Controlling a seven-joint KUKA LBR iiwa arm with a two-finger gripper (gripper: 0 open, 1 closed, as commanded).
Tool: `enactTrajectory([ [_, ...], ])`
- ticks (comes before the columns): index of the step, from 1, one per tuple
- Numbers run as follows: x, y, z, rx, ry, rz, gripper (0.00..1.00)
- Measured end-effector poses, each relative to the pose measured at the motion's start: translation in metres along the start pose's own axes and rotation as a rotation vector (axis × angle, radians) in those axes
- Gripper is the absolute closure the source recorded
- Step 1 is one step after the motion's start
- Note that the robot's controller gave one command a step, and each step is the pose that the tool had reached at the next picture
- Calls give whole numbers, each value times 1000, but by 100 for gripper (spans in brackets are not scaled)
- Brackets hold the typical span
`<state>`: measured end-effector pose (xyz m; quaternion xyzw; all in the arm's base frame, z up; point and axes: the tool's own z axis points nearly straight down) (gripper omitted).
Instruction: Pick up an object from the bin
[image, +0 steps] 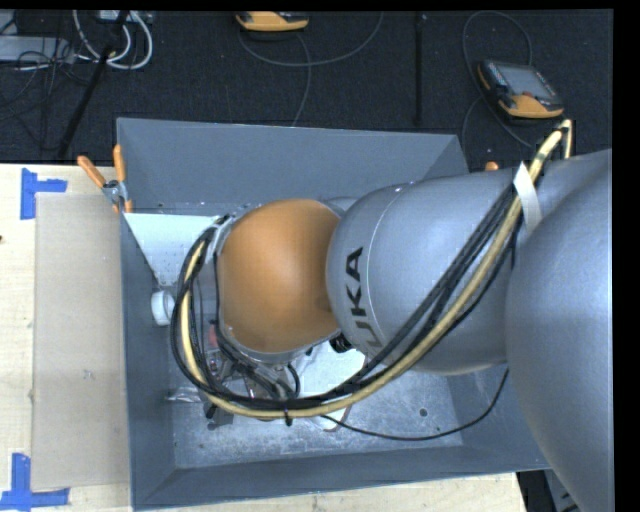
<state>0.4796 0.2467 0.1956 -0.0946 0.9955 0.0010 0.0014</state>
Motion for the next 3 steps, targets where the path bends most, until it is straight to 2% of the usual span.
enactTrajectory([
  [1, -4, -5, -77, 0, -6, -2, 100],
  [2, 6, -16, 81, 2, 11, -277, 100],
  [3, 0, -15, -31, 0, -5, -271, 100],
])
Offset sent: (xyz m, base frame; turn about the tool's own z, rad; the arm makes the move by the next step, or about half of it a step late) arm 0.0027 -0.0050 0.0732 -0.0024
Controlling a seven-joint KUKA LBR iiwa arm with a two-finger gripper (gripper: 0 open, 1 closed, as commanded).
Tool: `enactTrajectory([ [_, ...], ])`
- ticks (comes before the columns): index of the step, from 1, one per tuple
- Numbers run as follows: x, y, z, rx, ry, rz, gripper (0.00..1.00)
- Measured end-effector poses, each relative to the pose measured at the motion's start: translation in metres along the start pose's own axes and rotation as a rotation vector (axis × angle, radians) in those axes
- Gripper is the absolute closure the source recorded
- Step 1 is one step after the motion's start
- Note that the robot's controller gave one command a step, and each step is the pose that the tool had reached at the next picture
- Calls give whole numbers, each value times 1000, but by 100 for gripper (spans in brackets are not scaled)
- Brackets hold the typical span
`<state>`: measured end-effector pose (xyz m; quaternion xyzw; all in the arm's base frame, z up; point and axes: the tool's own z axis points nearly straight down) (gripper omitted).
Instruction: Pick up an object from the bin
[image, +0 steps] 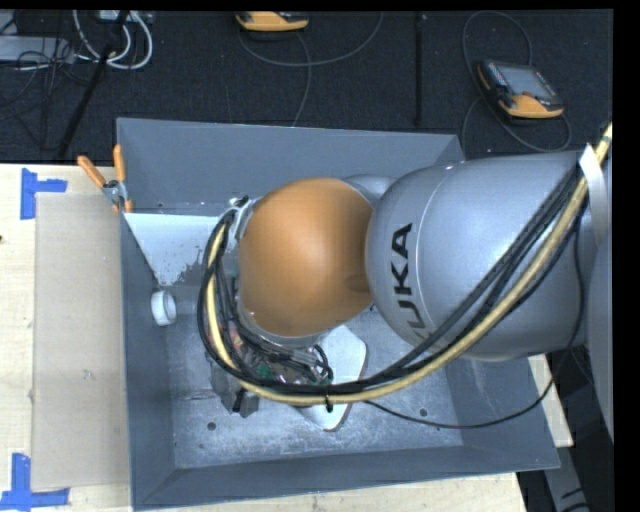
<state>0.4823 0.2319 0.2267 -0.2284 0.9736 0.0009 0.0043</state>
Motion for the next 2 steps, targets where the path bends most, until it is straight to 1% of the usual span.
enactTrajectory([
  [1, 2, 0, 5, 0, 9, 0, 0],
  [2, 19, -10, 81, -5, 12, -524, 0],
])
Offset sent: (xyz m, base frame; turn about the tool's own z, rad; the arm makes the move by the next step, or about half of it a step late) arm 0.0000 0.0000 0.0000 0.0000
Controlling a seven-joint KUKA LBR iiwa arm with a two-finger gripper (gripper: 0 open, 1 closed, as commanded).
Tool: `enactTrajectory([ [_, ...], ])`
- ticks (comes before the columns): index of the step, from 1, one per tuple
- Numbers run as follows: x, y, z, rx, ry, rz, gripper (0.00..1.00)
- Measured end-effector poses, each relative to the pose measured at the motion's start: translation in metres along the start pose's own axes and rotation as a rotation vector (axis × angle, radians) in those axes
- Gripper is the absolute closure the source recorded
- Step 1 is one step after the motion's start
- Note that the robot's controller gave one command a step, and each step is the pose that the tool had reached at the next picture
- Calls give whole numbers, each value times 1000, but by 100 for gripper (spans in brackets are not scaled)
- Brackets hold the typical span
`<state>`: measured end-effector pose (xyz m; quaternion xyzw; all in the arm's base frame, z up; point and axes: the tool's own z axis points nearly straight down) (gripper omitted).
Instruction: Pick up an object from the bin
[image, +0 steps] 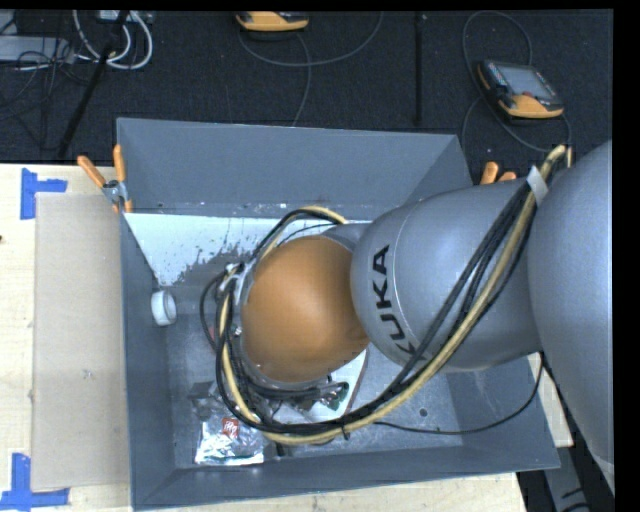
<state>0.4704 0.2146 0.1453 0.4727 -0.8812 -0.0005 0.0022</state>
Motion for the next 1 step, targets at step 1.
enactTrajectory([
  [1, 25, -23, 78, -1, 2, -535, 0],
])
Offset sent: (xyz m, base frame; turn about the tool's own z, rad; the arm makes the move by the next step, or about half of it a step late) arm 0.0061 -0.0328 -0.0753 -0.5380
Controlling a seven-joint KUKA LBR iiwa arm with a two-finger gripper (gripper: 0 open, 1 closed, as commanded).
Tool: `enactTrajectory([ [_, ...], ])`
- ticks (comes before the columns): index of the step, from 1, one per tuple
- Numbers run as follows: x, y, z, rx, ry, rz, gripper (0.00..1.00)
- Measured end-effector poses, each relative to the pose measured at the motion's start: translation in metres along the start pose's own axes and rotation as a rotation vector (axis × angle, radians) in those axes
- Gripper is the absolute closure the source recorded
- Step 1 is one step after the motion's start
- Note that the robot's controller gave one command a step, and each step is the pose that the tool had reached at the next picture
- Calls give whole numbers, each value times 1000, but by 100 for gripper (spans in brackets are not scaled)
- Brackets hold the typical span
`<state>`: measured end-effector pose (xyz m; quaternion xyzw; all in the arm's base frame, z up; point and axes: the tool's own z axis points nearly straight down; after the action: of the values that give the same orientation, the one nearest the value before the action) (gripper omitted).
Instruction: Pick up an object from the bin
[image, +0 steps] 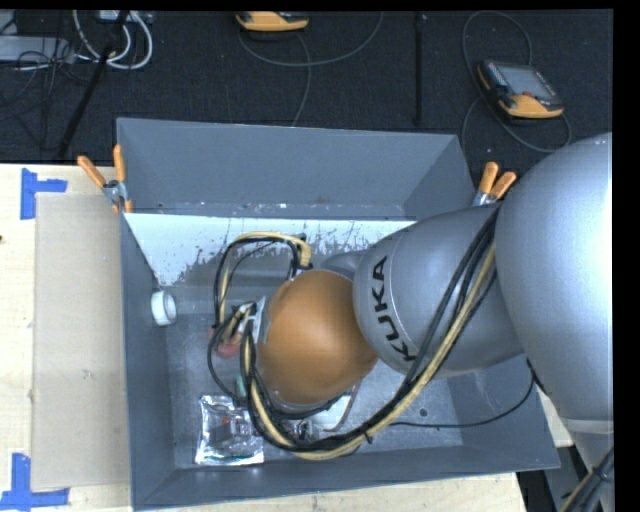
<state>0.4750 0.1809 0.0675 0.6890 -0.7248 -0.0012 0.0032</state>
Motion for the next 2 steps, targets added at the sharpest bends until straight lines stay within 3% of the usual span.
enactTrajectory([
  [1, -3, 2, -1, 3, -3, 61, 0],
  [2, -3, 1, -2, 4, -4, 65, 100],
])
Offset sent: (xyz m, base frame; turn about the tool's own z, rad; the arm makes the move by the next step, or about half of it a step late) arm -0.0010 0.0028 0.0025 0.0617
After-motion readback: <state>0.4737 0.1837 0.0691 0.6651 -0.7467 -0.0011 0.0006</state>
